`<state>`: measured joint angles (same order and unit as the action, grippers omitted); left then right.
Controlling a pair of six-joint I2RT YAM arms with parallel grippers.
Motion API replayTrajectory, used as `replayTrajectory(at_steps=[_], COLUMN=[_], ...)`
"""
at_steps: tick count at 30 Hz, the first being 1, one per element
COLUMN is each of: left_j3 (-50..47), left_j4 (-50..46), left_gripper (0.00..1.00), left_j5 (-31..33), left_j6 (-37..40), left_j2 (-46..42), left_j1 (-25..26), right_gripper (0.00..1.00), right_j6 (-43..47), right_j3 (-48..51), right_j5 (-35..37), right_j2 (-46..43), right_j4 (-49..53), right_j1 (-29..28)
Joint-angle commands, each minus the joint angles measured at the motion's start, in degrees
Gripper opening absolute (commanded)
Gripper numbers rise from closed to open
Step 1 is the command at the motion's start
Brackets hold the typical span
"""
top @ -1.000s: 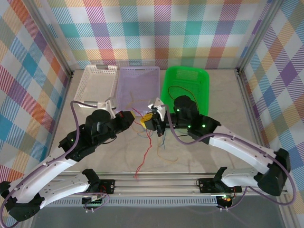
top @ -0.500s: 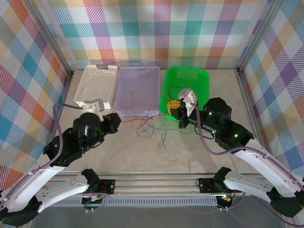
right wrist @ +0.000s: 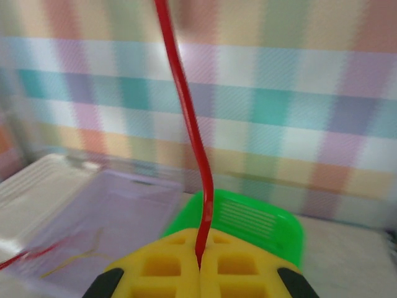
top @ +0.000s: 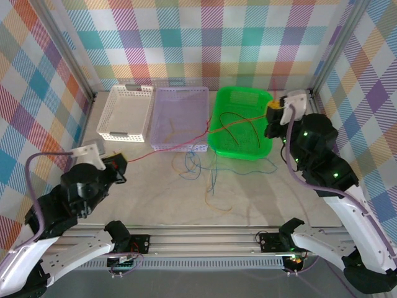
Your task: Untangle the cables
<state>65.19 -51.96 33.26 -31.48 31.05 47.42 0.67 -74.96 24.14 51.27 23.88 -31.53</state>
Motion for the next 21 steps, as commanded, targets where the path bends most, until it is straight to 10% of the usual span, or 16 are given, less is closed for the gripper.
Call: replayTrajectory(at_steps=[1, 21], left_j3=[1.54, -3.62], left_j4=[-9.46, -18.80], left_gripper=[0.00, 0.00], left_j5=[8.18, 21.38], left_j6=[3.13, 0.35], left_j2=[-2.89, -16.12], left_j1=[-0.94, -0.78], right_gripper=[0.00, 0.00], right_j6=[-3.62, -3.14], right_j3=[-3.05, -16.00], right_j5=[9.31, 11.14], right_j2=[-1.78, 4.22], right_j4=[2.55, 11.10], right_j1=[3.14, 7.52])
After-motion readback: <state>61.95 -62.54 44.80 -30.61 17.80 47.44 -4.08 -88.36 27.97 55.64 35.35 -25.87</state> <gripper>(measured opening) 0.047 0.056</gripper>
